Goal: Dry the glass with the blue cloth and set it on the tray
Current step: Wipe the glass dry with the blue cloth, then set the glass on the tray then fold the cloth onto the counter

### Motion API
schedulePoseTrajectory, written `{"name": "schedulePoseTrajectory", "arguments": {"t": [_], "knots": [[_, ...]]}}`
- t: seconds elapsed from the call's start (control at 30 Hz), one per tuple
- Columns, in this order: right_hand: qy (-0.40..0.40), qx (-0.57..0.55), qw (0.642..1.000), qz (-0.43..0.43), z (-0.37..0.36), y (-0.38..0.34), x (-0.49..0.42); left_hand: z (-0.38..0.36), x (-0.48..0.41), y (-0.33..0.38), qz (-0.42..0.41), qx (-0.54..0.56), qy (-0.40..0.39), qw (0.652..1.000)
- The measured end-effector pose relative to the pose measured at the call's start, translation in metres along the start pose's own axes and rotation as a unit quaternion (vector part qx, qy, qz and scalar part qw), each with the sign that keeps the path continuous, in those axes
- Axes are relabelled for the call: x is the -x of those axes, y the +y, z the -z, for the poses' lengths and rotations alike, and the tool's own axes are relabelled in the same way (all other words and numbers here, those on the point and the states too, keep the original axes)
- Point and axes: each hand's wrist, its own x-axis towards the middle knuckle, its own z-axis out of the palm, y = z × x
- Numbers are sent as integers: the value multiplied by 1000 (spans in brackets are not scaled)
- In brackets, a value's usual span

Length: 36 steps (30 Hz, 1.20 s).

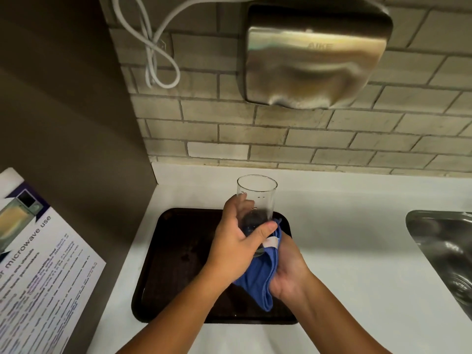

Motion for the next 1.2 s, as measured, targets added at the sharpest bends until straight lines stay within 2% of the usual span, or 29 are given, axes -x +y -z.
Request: {"name": "schedulePoseTrajectory", "arguments": {"t": [0.1,0.17,0.23,0.33,0.4,0.5,0.57,0.67,0.77,0.83,0.93,1.0,1.13,1.2], "knots": [[43,92,995,-6,-5,8,6,11,-6,0,37,23,25,999],[103,178,977,60,-5,13,6,14,-7,4,60,63,26,996],[125,298,936,144,-7,14,7,15,-4,7,87,109,18,990],[69,435,867,233,-8,5,9,21,-1,10,151,187,-16,971],[17,472,846,246,-6,-6,8,26,1,8,168,229,-35,958],[-24,495,835,241,-6,-19,3,28,5,9,177,278,-56,942],[-28,470,854,221,-11,-24,3,28,6,9,187,292,-64,936],[-2,357,919,167,-16,-30,1,29,7,7,184,278,-83,939],[31,251,962,104,-13,-36,-2,29,8,5,168,263,-106,944],[13,159,986,56,-7,-37,-2,30,8,3,169,283,-105,938],[-1,77,996,55,11,-39,-1,39,6,-3,169,326,-77,927],[14,66,996,60,25,-41,3,49,1,-12,157,312,-37,936],[51,62,994,76,47,-43,14,55,-13,-33,136,163,38,977],[65,43,996,52,54,-43,20,56,-20,-47,118,69,56,989]]}}
